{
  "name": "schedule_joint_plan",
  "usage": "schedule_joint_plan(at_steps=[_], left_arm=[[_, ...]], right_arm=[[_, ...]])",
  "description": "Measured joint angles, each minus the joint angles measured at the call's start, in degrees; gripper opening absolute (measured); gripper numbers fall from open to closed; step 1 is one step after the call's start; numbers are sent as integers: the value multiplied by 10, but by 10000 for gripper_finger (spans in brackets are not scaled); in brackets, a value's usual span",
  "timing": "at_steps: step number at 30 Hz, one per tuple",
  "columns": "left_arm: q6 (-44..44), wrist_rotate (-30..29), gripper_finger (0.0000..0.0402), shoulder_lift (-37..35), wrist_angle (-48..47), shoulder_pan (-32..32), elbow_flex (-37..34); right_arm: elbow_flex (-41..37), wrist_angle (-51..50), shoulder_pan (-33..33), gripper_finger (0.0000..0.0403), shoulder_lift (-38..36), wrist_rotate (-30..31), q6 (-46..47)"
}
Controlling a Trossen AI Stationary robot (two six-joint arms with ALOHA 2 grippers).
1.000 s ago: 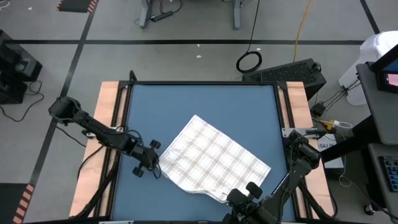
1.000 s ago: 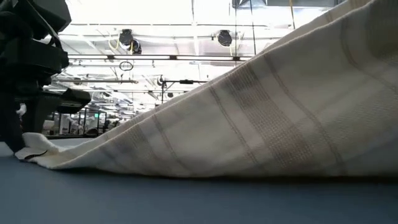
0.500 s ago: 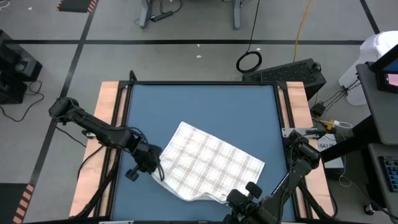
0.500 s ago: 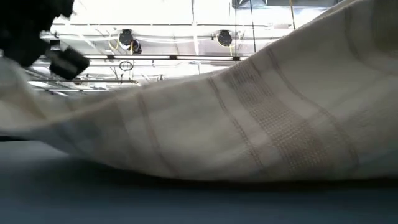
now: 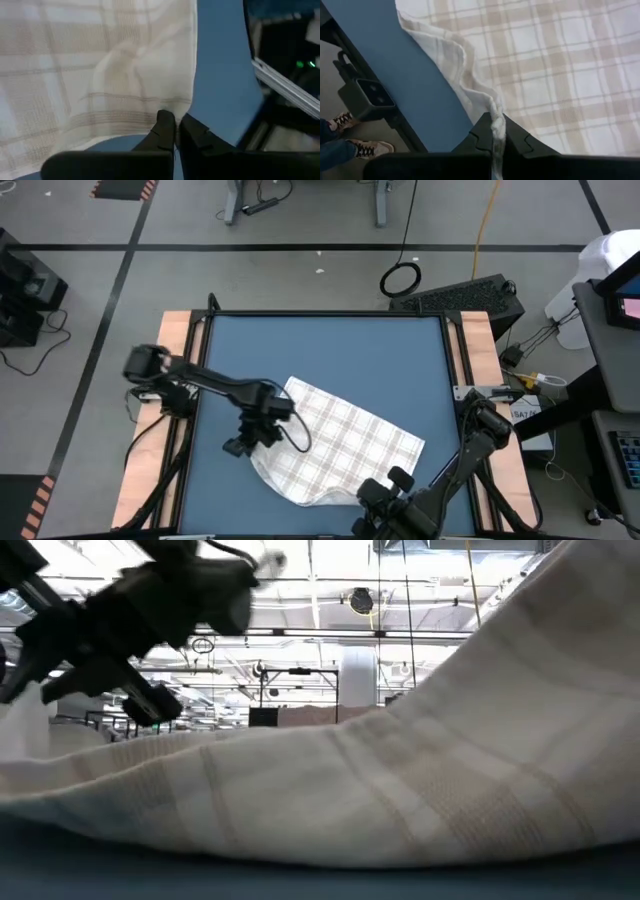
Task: Roll towel
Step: Fold the white towel
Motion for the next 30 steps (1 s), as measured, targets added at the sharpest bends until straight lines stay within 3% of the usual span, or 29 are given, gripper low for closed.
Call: schedule_joint_plan(at_steps=[8, 13, 18, 26, 30], left_arm=[[65, -1, 21, 132, -74, 5, 151], [68, -2, 23, 157, -76, 5, 217], [78, -27, 31, 162, -76, 5, 239], [77, -39, 148, 162, -38, 6, 239], [73, -70, 197, 150, -73, 12, 239]], right_arm=[[0, 12, -3, 2, 7, -2, 0], [0, 15, -3, 2, 7, -1, 1], [-8, 24, -3, 2, 7, -2, 2], [-40, 83, -3, 2, 7, -3, 2], [-44, 91, -3, 2, 7, -5, 2]])
